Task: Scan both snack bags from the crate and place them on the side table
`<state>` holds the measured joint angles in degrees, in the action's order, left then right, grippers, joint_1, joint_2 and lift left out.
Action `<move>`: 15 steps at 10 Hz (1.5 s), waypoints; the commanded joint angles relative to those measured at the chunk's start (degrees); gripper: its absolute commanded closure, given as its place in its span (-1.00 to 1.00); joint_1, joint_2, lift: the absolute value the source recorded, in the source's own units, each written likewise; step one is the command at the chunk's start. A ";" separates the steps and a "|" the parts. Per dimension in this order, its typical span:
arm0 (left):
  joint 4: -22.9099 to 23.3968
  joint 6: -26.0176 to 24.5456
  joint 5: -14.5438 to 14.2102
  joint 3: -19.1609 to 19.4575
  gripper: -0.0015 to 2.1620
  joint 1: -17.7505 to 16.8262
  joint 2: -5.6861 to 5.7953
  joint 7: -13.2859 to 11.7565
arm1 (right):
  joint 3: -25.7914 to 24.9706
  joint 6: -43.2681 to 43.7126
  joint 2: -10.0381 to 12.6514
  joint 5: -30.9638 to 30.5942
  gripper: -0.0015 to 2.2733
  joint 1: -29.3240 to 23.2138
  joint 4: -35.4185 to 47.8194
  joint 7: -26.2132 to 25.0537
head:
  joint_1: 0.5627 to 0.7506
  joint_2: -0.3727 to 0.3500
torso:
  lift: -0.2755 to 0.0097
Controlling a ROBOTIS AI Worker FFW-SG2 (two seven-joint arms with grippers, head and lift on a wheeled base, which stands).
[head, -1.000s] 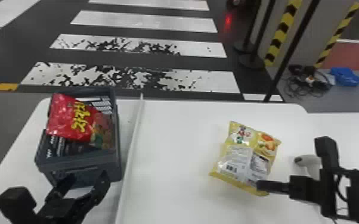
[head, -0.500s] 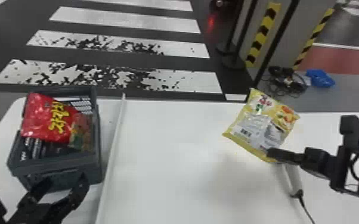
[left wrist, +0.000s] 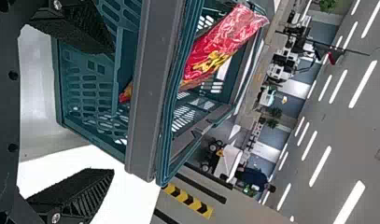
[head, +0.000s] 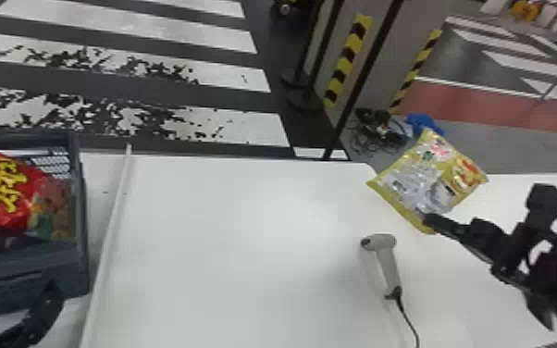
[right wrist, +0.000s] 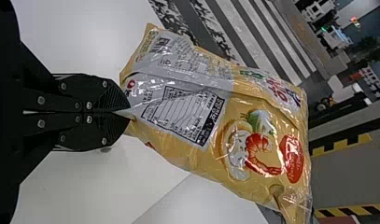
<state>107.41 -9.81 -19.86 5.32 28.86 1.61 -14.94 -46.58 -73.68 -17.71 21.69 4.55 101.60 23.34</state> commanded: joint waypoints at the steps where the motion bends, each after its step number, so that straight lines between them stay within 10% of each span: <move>1: -0.27 0.00 0.00 0.13 -0.92 -0.03 -0.02 0.00 | -2.64 7.10 -1.28 -0.68 0.99 0.90 -6.06 -0.84 | 0.41 -0.94 | 0.26; 9: -1.85 0.00 0.00 0.04 -0.92 -0.82 -0.11 0.00 | -1.67 41.37 -7.52 -4.11 0.99 4.86 -35.68 -12.44 | 0.41 -0.94 | 0.26; 13: -2.38 0.00 -0.35 -0.14 -0.92 -1.26 0.06 -0.09 | 0.26 44.71 -9.89 -5.25 0.99 7.32 -44.56 -12.62 | 0.41 -0.94 | 0.26; 15: -2.47 0.18 -0.70 -0.05 -0.92 -1.26 0.24 -0.09 | 0.79 47.00 -9.89 -5.25 0.29 7.49 -45.44 -13.58 | 0.41 -0.94 | 0.26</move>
<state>105.00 -9.70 -20.45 5.24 27.59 1.79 -15.08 -46.04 -27.25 -27.58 16.41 11.98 56.42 9.70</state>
